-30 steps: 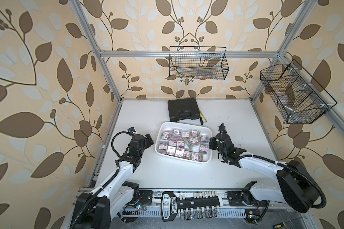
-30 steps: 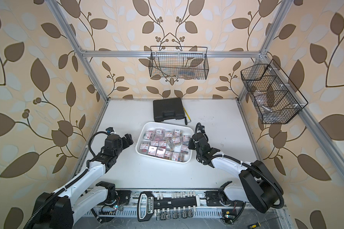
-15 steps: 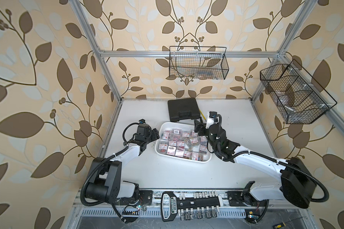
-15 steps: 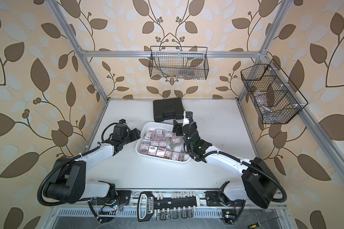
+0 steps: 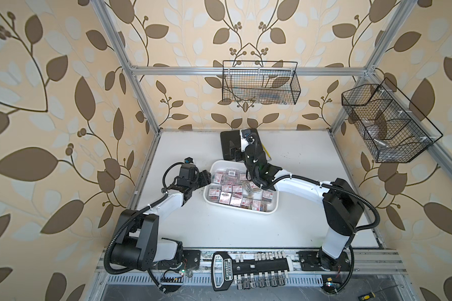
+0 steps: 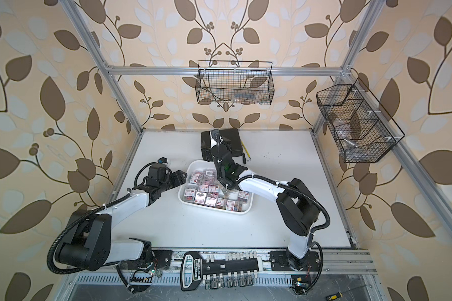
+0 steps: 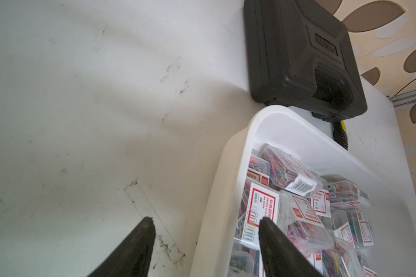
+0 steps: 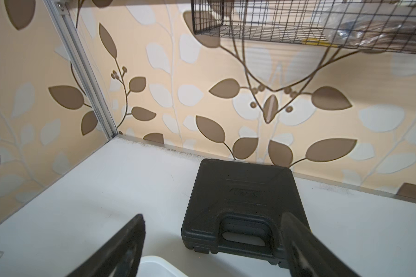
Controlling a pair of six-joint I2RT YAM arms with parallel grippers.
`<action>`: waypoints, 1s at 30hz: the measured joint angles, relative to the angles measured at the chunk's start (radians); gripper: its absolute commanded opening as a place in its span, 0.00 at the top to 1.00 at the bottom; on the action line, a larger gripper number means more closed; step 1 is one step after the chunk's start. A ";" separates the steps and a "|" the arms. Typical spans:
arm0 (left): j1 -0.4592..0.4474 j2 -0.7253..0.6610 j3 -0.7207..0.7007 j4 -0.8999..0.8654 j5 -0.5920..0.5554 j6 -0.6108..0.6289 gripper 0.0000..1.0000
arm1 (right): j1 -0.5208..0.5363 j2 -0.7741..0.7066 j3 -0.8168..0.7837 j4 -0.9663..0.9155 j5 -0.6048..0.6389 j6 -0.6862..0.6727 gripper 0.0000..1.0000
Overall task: Take the paper clips out of the storage box
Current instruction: Adjust the storage box at the center of the board.
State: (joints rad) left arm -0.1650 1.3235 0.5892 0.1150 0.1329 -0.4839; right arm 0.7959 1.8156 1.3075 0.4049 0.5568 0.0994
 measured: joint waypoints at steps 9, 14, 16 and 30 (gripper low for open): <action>-0.005 0.002 -0.015 0.000 0.022 -0.007 0.31 | 0.007 -0.009 -0.062 0.061 0.018 -0.063 0.09; -0.013 0.029 -0.015 0.003 0.045 -0.015 0.30 | -0.025 0.011 -0.003 0.013 0.001 -0.050 0.11; -0.019 0.039 -0.014 0.005 0.048 -0.018 0.30 | -0.033 0.004 -0.018 0.036 0.001 -0.042 0.09; -0.026 0.108 0.008 0.036 0.050 -0.054 0.57 | -0.037 0.004 -0.013 0.036 0.005 -0.017 0.09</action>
State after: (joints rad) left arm -0.1913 1.4315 0.5972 0.1513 0.1825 -0.5381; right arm 0.7589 1.8198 1.2949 0.4412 0.5621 0.0826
